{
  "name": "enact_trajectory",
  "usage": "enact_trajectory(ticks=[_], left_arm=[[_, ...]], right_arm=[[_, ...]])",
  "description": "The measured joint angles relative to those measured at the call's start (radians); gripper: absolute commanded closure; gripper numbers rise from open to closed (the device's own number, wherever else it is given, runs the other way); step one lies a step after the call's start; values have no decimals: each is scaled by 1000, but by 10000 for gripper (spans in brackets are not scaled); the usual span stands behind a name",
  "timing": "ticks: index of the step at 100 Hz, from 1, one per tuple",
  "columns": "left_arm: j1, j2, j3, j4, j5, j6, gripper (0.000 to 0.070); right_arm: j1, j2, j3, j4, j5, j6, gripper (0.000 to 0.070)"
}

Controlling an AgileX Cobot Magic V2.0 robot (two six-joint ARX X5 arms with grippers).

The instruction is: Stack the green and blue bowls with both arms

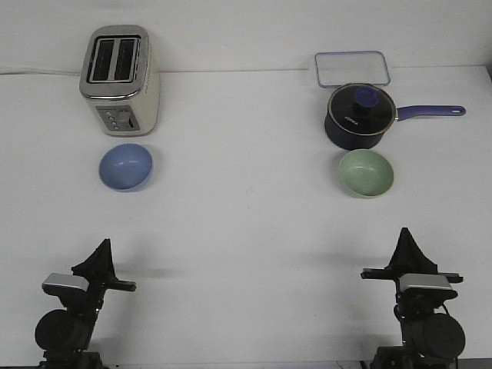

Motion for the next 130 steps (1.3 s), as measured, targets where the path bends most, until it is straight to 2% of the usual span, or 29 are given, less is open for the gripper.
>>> enact_trajectory(ticks=[24,49,68,87,116,122,130], left_arm=[[0,0,0,0,0,0,688],[0,0,0,0,0,0,688],[0,0,0,0,0,0,688],[0,0,0,0,0,0,688],[0,0,0,0,0,0,688],[0,0,0,0,0,0,688],[0,0,0,0,0,0,688]], right_arm=[[0,163,286,-288,1,0,699],[0,451,642,-614,8,0,699],[0,656,840,-816,7,0,699],[0,774,889,-856,6,0,699],[0,814,889,-860,7,0,691],[0,814,889,-860,7,0,646],[0,814,889,-862,7,0,479]])
